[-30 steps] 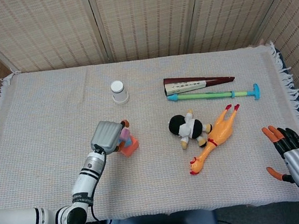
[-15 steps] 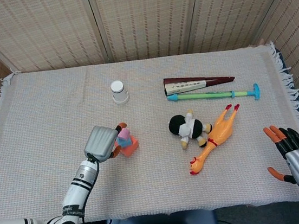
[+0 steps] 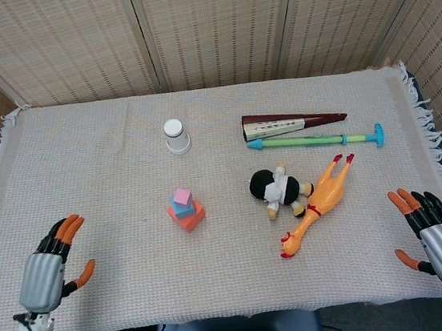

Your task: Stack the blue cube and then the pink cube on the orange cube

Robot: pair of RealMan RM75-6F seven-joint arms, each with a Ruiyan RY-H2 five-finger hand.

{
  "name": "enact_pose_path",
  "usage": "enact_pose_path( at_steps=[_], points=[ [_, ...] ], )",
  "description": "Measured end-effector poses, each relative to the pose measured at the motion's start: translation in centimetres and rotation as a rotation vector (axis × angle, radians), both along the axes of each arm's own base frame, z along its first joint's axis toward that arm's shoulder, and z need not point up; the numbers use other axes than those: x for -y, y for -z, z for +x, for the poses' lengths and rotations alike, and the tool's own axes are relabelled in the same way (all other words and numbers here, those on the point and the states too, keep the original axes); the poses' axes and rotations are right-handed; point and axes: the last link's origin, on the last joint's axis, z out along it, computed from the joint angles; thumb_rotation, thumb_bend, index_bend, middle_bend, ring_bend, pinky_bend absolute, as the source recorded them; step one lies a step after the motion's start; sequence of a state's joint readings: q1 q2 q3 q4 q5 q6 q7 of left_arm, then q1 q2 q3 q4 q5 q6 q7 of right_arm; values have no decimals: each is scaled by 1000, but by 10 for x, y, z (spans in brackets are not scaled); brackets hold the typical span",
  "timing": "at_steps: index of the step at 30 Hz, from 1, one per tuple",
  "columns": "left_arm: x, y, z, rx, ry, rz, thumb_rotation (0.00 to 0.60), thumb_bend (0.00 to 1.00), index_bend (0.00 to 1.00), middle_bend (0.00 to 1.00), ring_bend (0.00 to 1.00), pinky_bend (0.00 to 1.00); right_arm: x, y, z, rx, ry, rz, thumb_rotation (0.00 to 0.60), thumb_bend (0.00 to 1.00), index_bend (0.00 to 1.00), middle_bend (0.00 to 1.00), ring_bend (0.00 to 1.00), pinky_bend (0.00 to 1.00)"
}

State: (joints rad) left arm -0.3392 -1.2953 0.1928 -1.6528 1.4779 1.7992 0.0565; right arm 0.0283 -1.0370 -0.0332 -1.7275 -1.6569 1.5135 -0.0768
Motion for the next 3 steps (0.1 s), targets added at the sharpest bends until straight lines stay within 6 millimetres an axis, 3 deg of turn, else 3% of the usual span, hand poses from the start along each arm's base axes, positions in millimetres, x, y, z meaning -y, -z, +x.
enact_pose_path(
  at_steps=[3],
  points=[
    [30, -7, -33, -40, -56, 34, 600, 329, 67, 0, 0, 126, -1, 3, 1, -3, -6, -2, 600, 116, 0, 0, 0, 0]
  ],
)
